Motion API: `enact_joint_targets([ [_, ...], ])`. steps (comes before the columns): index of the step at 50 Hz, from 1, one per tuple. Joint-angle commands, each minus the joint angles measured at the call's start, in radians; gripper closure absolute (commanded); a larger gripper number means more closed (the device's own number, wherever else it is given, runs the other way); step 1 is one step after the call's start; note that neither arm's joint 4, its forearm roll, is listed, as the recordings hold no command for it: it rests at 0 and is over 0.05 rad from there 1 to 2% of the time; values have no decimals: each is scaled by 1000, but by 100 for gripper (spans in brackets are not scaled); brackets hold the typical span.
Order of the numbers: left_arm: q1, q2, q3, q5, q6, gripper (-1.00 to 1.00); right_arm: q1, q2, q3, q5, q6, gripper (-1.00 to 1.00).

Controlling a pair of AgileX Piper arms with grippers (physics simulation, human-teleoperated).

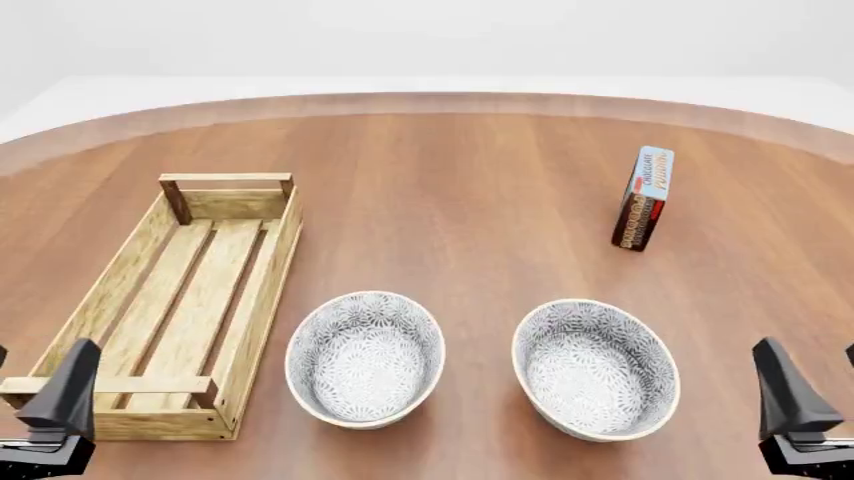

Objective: Stack the left bowl on the right bowl and place them in the tray.

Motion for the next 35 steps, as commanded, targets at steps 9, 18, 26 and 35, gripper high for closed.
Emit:
enact_joint_targets([
  [9, 0, 0, 0, 0, 0, -100, -3, 10, -25, 7, 4, -100],
  [18, 0, 0, 0, 0, 0, -100, 28, 71, -156, 96, -36, -100],
  [26, 0, 0, 0, 0, 0, -100, 147, 316, -390, 144, -101, -100],
  [35, 0, 0, 0, 0, 0, -100, 262, 583, -605, 216, -212, -100],
])
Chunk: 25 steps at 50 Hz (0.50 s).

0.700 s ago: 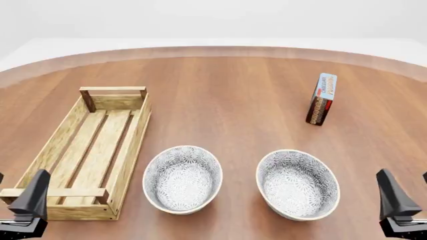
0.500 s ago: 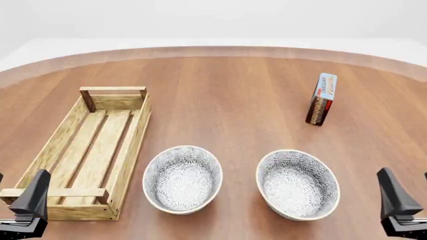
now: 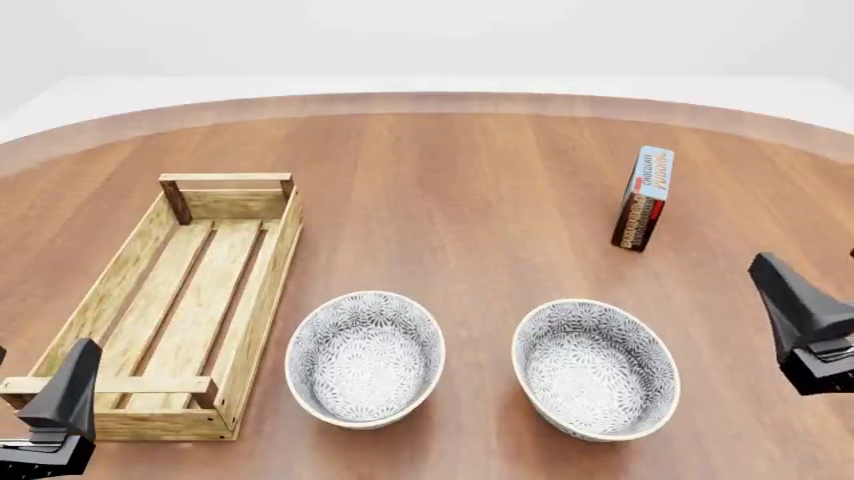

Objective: Stack the left bowl on the right bowl and place them in the tray.

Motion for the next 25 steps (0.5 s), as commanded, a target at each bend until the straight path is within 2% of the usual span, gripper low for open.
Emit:
enact_joint_targets([
  [1, 0, 0, 0, 0, 0, -100, 140, 291, -265, 92, -105, -100],
  [2, 0, 0, 0, 0, 0, -100, 159, 329, -294, 105, -127, -100],
  [7, 0, 0, 0, 0, 0, -100, 178, 392, -337, 128, -138, -100],
  [8, 0, 0, 0, 0, 0, -100, 221, 479, -415, 176, -184, -100],
  [11, 0, 0, 0, 0, 0, -100, 237, 503, -436, 190, -188, -100],
  [12, 0, 0, 0, 0, 0, -100, 291, 586, -493, 222, -198, -100],
  [14, 0, 0, 0, 0, 0, -100, 291, 586, -494, 223, -198, -100],
  [15, 0, 0, 0, 0, 0, -100, 312, 647, -536, 247, -202, -100],
  [18, 0, 0, 0, 0, 0, -100, 327, 671, -541, 243, -207, -100],
  [19, 0, 0, 0, 0, 0, -100, 363, 740, -575, 251, -223, -100],
  [20, 0, 0, 0, 0, 0, -100, 386, 764, -598, 261, -207, -100],
  [25, 0, 0, 0, 0, 0, -100, 421, 852, -624, 263, -220, -100],
])
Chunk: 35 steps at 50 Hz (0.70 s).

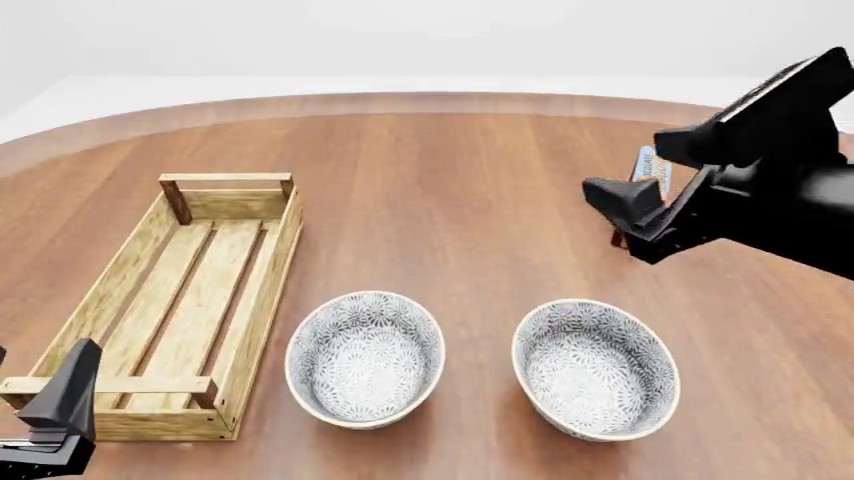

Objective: Stack the left bowl on the right bowl and place them in the tray.

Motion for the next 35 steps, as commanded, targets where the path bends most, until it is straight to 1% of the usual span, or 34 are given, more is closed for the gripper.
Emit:
enact_joint_targets([
  [1, 0, 0, 0, 0, 0, -100, 128, 253, -145, 55, -26, -100],
  [3, 0, 0, 0, 0, 0, -100, 128, 254, -146, 55, -26, -100],
  [4, 0, 0, 0, 0, 0, -100, 152, 300, -183, 61, 2, -100],
  [6, 0, 0, 0, 0, 0, -100, 152, 301, -184, 61, 2, -100],
  [7, 0, 0, 0, 0, 0, -100, 184, 342, -222, 78, 31, -100],
  [8, 0, 0, 0, 0, 0, -100, 197, 355, -235, 83, 48, -100],
  [9, 0, 0, 0, 0, 0, -100, 197, 356, -236, 83, 48, -100],
  [10, 0, 0, 0, 0, 0, -100, 212, 376, -250, 89, 64, -100],
  [14, 0, 0, 0, 0, 0, -100, 239, 425, -287, 98, 93, -100],
  [16, 0, 0, 0, 0, 0, -100, 268, 447, -303, 103, 108, -100],
  [19, 0, 0, 0, 0, 0, -100, 292, 485, -316, 108, 119, -100],
  [22, 0, 0, 0, 0, 0, -100, 285, 511, -324, 107, 109, -100],
  [25, 0, 0, 0, 0, 0, -100, 303, 551, -331, 110, 113, -100],
  [29, 0, 0, 0, 0, 0, -100, 306, 600, -330, 101, 98, -100],
  [35, 0, 0, 0, 0, 0, -100, 313, 641, -330, 81, 104, -100],
])
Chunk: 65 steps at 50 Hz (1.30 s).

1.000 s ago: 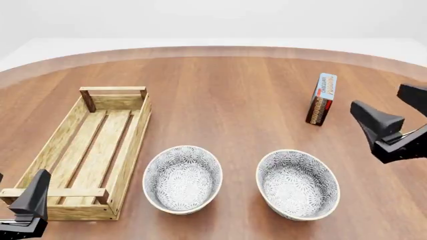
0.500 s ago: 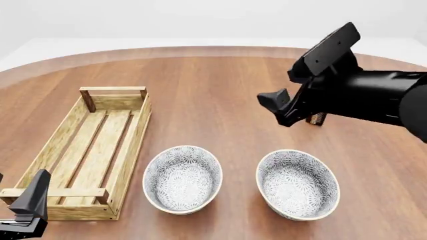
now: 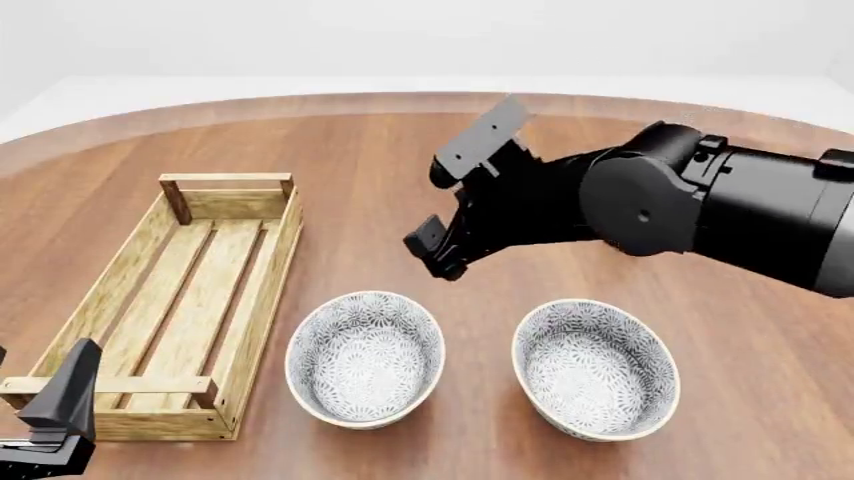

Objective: Stack the left bowl on the right bowl and place them in the tray.

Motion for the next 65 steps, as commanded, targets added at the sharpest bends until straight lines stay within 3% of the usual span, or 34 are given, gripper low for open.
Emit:
enact_joint_targets([
  [1, 0, 0, 0, 0, 0, -100, 30, 115, -22, -17, 7, -100],
  [21, 0, 0, 0, 0, 0, -100, 36, 195, 8, -91, 42, -100],
  [31, 0, 0, 0, 0, 0, -100, 49, 233, 61, -164, 88, -100],
  [65, 0, 0, 0, 0, 0, -100, 41, 265, 164, -288, 156, -100],
])
